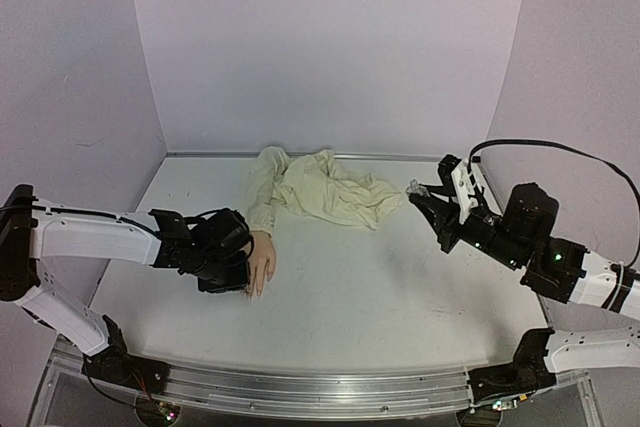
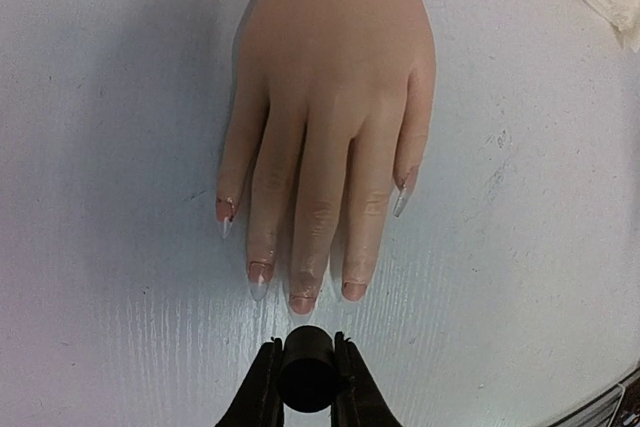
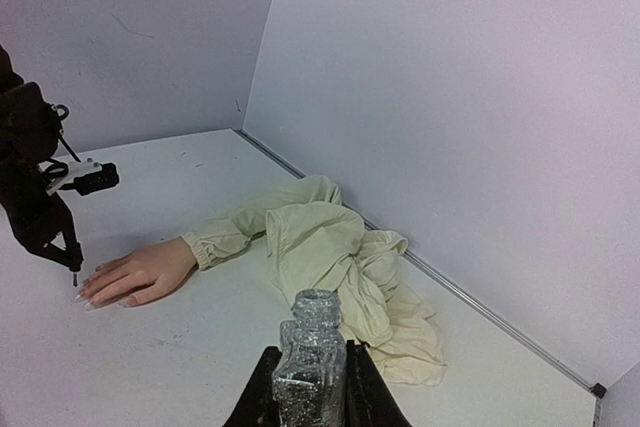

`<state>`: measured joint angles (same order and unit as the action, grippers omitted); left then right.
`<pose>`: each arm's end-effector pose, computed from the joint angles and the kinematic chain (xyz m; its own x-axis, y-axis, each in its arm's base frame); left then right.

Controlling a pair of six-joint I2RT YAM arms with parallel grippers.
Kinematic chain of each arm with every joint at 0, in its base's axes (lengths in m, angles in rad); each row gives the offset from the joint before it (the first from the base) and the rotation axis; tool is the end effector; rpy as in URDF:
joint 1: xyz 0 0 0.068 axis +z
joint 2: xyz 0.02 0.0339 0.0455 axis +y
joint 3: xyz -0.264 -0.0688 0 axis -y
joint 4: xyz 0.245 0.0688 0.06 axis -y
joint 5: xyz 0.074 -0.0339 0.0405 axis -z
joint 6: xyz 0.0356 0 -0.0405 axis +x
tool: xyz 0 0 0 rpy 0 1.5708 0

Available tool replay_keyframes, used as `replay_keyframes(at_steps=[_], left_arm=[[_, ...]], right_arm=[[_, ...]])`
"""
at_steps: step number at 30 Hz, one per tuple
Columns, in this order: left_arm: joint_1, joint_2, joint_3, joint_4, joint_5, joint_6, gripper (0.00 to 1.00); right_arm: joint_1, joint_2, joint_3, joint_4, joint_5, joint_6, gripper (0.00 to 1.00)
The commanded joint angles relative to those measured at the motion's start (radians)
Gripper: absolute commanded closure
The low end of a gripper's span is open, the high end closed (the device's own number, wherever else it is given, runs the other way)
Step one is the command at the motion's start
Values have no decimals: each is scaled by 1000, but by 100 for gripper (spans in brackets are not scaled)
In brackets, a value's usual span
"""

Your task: Paint the nails

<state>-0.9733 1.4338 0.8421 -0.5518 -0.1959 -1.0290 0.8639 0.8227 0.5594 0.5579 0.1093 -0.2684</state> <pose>0.1553 -0.2159 0.1890 -0.9199 -0.1419 -0.3655 -0.0439 0.9636 -0.2637 0.1311 0.1475 0.3329 0.3643 0.0206 -0.9311 -0.6134 0.7576 -0.2232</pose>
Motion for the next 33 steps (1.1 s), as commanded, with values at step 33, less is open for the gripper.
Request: replay_keyframes(at_steps=[33], left_arm=[[10,33,-5,69,-41,-10,100]], right_arm=[[-4,-54,-15,65,23,3,100]])
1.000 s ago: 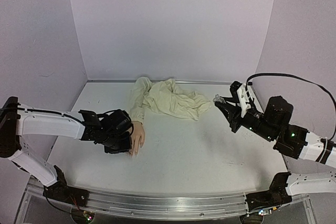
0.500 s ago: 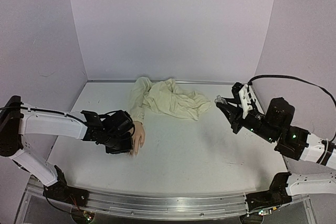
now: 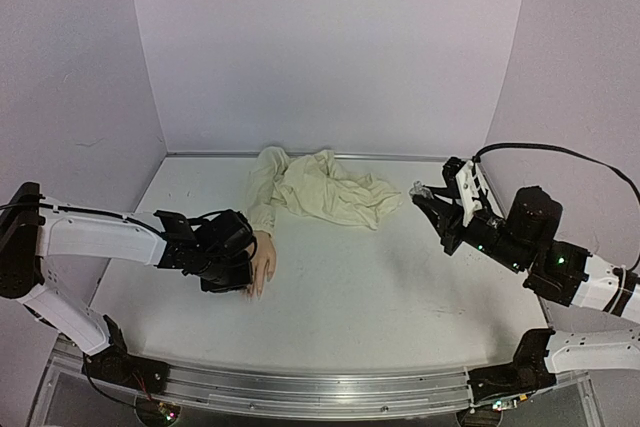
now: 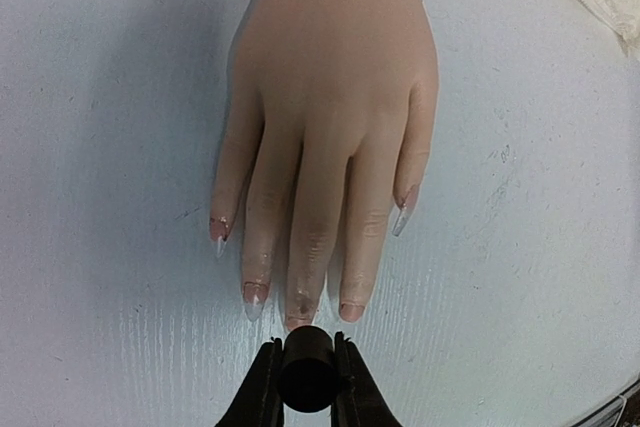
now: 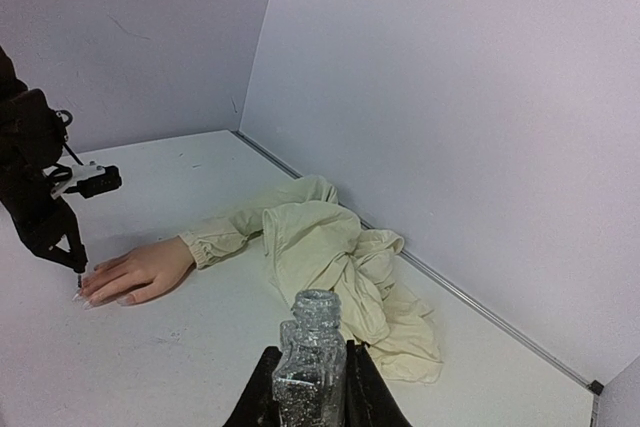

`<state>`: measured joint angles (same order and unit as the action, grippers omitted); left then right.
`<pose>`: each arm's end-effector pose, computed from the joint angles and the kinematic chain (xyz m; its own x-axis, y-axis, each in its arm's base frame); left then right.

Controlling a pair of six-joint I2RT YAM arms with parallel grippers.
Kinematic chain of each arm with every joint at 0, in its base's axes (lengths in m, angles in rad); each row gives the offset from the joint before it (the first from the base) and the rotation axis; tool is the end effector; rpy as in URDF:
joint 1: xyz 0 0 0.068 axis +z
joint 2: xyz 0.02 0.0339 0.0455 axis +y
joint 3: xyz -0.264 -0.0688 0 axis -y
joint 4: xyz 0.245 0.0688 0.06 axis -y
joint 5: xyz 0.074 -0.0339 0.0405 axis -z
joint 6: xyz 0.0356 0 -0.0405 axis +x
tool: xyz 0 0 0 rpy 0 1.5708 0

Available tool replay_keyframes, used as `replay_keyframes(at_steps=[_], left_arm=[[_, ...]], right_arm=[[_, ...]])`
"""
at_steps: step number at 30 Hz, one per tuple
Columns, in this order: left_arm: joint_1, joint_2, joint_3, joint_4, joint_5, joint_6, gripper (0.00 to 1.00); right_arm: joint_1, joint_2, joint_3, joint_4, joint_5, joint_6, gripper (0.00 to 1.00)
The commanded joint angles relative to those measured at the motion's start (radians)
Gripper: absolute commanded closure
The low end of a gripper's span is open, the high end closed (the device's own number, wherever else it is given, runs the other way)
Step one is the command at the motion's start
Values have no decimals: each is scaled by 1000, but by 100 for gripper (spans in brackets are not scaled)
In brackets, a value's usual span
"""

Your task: Paint the nails

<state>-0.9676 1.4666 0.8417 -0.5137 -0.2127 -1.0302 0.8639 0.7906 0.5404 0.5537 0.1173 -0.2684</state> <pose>0.1604 -0.2197 0.1826 -0.9123 -0.1530 -0.3799 -0.0532 0.9640 -0.2605 0.1271 0.1424 0.3313 0.3682 0.0255 -0.9294 -0.6067 0.7641 -0.2193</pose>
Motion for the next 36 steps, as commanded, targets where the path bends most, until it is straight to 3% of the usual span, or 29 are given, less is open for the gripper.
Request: replay_keyframes(at_steps=[1,36], left_arm=[[5,2,-5,30,-25,-8,100],[9,11,-23,40,-26,-7,100]], right_arm=[[-3,-22,3,69,15,3,100],[-3,-22,-2,73,21,5,100]])
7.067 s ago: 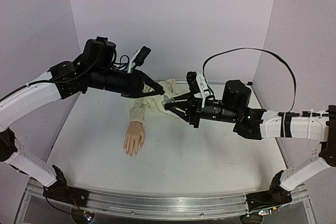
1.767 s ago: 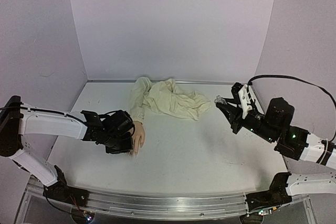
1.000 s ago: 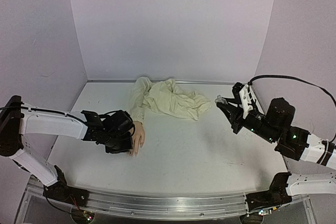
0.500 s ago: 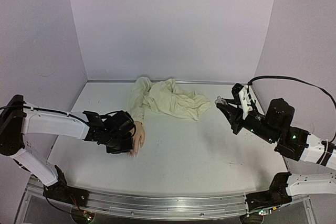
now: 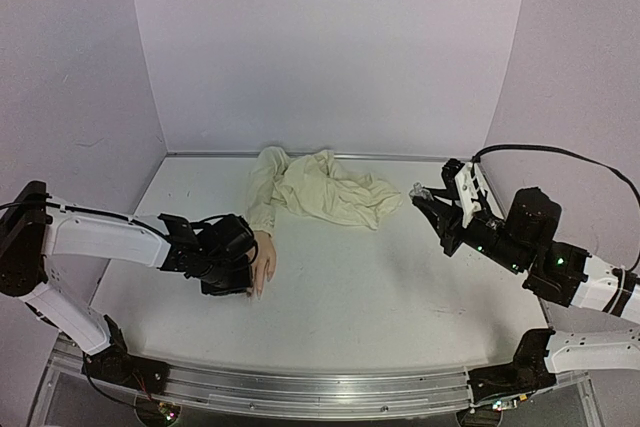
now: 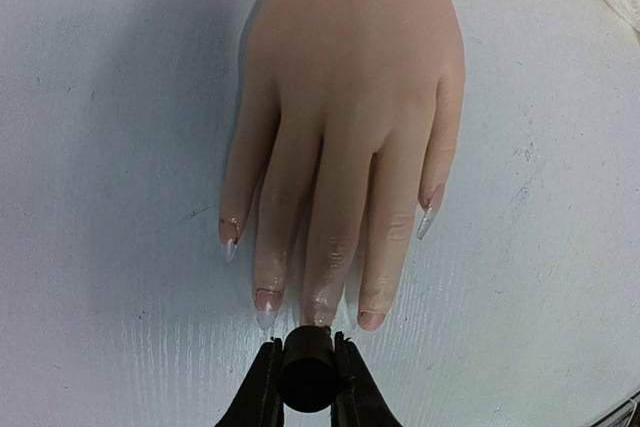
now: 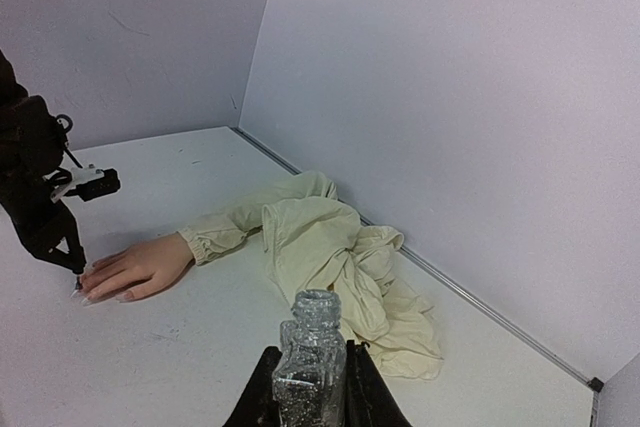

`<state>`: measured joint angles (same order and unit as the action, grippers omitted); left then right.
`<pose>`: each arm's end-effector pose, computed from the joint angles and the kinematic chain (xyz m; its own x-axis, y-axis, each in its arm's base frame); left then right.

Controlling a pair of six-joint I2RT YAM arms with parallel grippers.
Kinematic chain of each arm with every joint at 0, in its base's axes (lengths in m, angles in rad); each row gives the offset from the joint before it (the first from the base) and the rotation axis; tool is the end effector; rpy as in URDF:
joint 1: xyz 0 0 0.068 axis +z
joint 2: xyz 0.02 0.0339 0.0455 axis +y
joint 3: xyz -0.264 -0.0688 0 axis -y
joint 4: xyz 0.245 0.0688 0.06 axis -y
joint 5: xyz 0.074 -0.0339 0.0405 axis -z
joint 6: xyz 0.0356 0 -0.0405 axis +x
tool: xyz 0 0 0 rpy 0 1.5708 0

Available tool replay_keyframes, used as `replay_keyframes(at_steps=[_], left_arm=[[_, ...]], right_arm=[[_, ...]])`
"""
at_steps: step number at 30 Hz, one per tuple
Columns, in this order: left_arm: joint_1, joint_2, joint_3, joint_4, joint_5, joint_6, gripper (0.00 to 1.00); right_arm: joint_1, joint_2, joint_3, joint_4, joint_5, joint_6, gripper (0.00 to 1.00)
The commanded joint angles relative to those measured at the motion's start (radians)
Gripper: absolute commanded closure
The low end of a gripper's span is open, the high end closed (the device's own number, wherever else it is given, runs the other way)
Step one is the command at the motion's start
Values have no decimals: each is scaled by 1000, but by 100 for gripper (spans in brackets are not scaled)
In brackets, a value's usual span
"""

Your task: Paint the nails

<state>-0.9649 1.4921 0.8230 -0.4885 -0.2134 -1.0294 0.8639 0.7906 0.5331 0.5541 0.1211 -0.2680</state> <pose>0.1613 -0.2196 0.1721 -0.9157 -0.1489 -0.3731 -0.0579 0.9680 -0.2442 0.1274 0.1425 0.3287 0.3631 0.0203 -0.9315 -0.6052 0.7653 -0.2192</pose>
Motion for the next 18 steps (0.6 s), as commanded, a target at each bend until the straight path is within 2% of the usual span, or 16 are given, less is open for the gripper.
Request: replay_keyframes(at_steps=[1,18], left_arm=[[6,-15,-5,14,-27,-8,100],[7,-3,0,20,-17,3,100]], right_arm=[[-5,-23,4,72,17,4,100],[-5,-22,2,73,19,4,100]])
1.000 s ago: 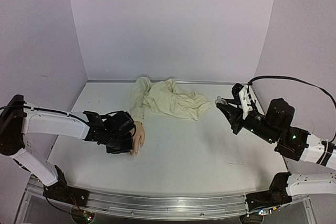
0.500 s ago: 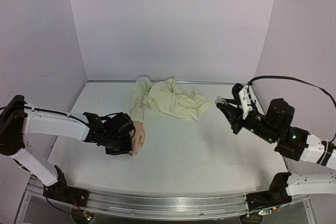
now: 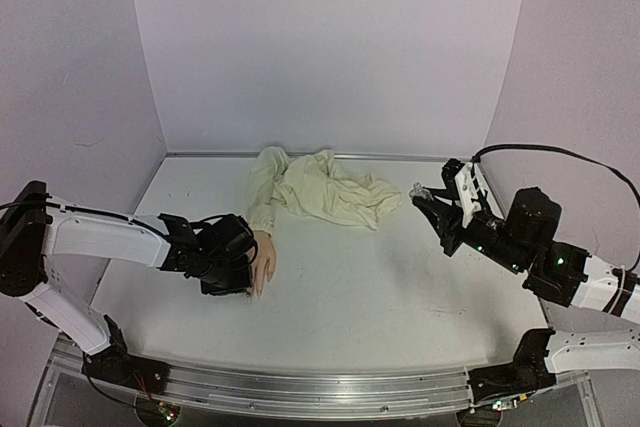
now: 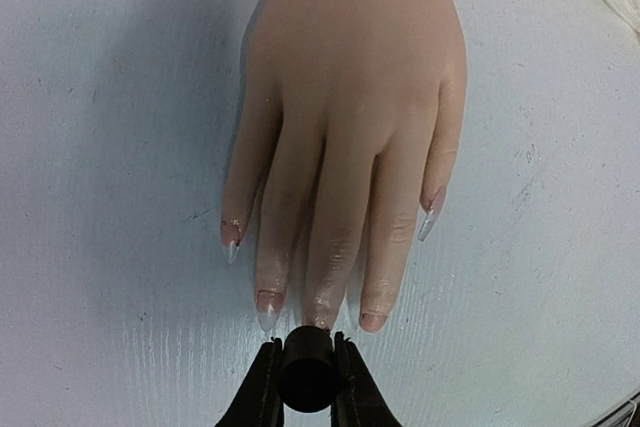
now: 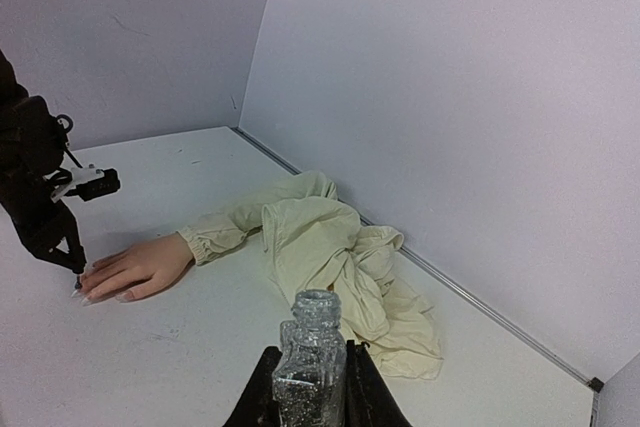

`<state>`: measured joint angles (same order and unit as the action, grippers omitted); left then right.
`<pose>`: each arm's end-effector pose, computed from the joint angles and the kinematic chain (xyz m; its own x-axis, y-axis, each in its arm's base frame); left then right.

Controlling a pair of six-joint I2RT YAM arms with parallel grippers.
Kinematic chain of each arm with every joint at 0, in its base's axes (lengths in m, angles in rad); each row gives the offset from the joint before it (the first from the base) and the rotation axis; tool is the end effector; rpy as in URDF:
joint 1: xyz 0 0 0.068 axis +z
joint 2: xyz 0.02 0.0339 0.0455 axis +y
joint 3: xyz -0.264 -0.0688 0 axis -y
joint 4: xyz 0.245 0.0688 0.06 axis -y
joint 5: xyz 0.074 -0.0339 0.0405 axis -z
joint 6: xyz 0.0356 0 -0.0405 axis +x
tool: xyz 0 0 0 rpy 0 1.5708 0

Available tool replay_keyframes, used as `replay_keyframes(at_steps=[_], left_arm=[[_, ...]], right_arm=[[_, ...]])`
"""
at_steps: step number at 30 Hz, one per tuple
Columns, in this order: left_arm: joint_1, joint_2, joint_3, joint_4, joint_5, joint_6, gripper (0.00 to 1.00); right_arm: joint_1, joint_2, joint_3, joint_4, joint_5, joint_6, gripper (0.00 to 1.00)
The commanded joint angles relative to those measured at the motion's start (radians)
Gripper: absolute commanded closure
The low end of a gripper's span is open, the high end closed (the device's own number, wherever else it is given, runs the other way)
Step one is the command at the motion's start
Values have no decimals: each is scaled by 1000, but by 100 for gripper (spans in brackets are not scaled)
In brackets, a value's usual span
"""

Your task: Paint the nails

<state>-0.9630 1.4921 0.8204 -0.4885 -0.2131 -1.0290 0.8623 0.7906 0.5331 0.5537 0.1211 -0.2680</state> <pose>0.1614 -0.2188 0.1714 -0.9161 -0.1494 -0.3720 -0.0597 0.9684 -0.2420 0.1276 0.1423 0.3287 0.3628 0.0195 -0.9316 -0.6041 0.7662 -0.2193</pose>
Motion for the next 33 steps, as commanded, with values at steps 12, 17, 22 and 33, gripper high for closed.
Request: replay_keyframes(at_steps=[12,17,22,33], left_arm=[[5,14,4,33,2,12,100],[6,14,2,39,9,17,100],[5,17,-4,45,20,15,100],[5,2,-30,45,19,-5,100]], right_arm=[[-4,-23,4,74,18,6,100],[-4,-22,2,74,17,6,100],[-4,-22,2,74,17,6,100],[-4,-30,0,74,15,10,100]])
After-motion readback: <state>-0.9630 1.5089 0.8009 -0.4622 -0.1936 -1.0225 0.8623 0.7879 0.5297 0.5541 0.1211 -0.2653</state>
